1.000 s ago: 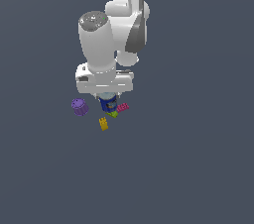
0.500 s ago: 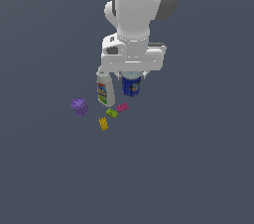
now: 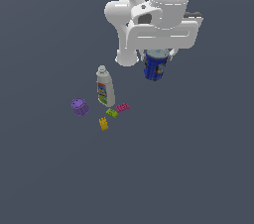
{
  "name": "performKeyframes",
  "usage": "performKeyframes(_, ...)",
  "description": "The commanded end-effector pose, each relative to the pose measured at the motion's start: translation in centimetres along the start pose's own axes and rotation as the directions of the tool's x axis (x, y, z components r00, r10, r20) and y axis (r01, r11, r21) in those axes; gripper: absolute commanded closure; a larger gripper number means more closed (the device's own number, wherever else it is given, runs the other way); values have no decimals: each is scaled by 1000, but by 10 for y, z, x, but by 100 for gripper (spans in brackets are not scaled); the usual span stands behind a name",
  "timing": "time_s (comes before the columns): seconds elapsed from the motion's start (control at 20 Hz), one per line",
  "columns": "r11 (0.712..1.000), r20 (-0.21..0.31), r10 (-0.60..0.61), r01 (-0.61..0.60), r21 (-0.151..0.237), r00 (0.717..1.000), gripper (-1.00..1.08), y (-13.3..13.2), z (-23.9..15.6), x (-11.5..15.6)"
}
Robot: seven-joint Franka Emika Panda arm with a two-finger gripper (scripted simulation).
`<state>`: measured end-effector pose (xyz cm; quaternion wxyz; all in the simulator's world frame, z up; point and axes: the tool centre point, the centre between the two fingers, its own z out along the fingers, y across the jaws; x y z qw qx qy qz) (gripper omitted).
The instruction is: Pick up a designated object from a clutter of objects.
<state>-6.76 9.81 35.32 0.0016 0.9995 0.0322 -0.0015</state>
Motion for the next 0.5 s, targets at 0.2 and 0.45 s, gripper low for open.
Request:
performKeyframes(0.2,1000,-3,1,-1,3,1000,108,-29,-28,-2)
performKeyframes(0.45,1000,-3,1,-1,3,1000,108,-35,-33,-1)
